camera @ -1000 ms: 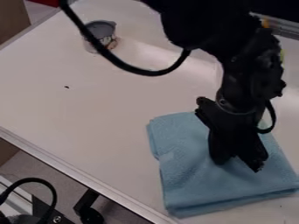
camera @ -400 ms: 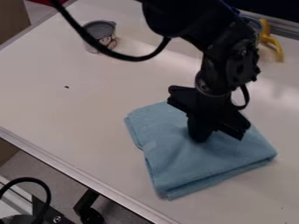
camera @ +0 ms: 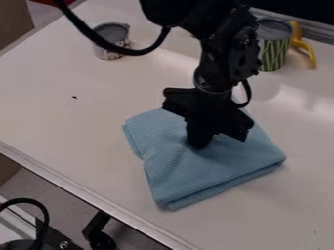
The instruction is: Move the blue cloth to the left bottom corner of the desk
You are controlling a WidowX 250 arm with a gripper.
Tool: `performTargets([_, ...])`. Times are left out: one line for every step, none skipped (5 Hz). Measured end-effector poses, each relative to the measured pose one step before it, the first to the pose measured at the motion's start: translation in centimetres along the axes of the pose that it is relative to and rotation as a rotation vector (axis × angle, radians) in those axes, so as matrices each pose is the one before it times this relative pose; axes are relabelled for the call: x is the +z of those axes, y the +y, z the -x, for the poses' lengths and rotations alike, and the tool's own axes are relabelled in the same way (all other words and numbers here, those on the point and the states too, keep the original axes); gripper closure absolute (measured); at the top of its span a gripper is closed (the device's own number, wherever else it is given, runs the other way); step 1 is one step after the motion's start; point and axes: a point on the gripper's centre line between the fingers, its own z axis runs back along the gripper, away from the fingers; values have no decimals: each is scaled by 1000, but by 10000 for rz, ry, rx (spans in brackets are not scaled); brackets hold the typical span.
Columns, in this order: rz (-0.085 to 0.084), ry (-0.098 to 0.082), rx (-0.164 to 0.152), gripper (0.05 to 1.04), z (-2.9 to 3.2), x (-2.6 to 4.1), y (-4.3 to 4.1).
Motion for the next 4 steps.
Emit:
performTargets([-108, -176, 759, 1031, -216, -492, 1694])
performTargets([50, 35, 800, 1031, -64, -967, 2082])
performTargets([-318, 14, 289, 1031, 225, -434, 2148])
performTargets([-7, -272, 206, 1031, -701, -563, 1898])
